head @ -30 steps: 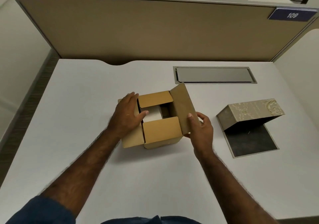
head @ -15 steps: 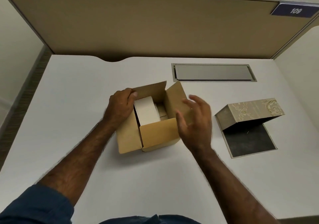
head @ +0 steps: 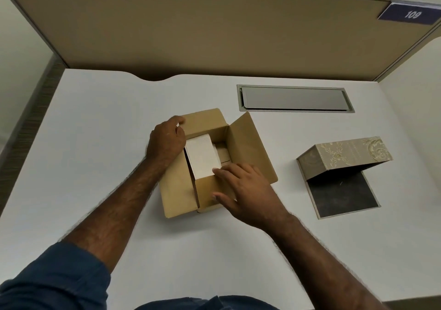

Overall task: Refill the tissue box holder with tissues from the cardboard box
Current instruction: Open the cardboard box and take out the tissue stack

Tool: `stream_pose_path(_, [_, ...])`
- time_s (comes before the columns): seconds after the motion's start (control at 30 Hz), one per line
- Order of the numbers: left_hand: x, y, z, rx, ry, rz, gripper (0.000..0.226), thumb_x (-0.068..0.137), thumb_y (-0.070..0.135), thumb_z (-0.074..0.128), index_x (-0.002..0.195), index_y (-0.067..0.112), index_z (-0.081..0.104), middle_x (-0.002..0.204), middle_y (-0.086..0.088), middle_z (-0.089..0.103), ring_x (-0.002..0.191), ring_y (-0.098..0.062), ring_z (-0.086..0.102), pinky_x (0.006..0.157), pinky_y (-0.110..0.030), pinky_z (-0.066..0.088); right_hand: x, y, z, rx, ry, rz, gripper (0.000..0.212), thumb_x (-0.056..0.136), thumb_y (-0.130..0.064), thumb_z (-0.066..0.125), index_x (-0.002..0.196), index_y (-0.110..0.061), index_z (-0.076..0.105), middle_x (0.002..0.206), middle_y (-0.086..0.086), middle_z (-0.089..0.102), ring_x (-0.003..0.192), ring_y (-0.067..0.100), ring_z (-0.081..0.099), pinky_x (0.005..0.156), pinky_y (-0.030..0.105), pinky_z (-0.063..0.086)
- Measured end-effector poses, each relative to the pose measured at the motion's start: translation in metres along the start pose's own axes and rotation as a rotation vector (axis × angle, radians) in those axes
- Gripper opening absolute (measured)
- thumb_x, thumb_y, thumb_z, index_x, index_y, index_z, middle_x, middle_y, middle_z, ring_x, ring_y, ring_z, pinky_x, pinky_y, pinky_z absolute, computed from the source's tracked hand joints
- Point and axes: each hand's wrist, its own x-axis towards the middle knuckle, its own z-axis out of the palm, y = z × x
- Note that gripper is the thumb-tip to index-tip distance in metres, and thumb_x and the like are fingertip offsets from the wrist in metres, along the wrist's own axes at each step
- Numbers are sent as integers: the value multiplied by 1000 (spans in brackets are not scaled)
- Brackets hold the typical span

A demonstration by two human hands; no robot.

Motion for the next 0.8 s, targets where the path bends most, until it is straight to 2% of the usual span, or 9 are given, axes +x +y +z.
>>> stream_pose_path(0.07, [-3,0,1,-3,-6,0,31,104,17,51,129,11,68,119,-14,75,106,-34,70,98,-52,57,-13,-4,-2,29,86,14,53,105,-58,55,146,-25,63,136,-5,69,126,19,60,107,39,49])
stream_pose_path(0.2, [-7,-4,3,51,-24,14,33,106,28,52,131,12,67,123,-13,74,110,-33,68,102,-55,51,-41,-14,-1,69,229,14,34,105,-50,64,127,-26,74,120,-9,74,115,13,64,99,33,50])
stream_pose_path(0.33, [-12,-9,7,106,-27,18,37,108,33,47,130,12,67,121,-13,74,110,-33,68,102,-54,50,-70,-22,13,154,276,37,25,104,-50,66,109,-28,78,111,-13,76,107,7,66,95,29,50])
stream_pose_path(0.47, [-14,-13,9,138,-35,34,40,110,35,40,122,11,69,111,-12,75,104,-34,69,99,-52,51,-95,-22,30,235,183,60,26,99,-55,68,111,-34,78,124,-17,74,119,5,64,107,34,52])
stream_pose_path(0.6, [-15,-13,10,133,-35,48,40,109,34,41,127,11,68,116,-13,75,109,-35,68,102,-53,49,-103,-18,35,244,23,83,32,99,-57,66,120,-36,78,133,-19,72,128,7,62,109,40,54])
stream_pose_path(0.67, [-17,-12,9,128,-6,54,39,108,33,46,132,11,67,120,-15,75,111,-36,68,103,-54,49,-99,-18,29,305,32,113,34,99,-59,67,122,-35,78,132,-21,72,126,2,62,106,35,56])
stream_pose_path(0.8, [-23,-12,6,122,29,77,37,105,31,54,131,9,67,112,-14,75,103,-36,69,99,-55,49,-66,-23,-2,589,199,303,34,99,-58,68,126,-38,73,122,-27,71,115,1,68,91,17,57])
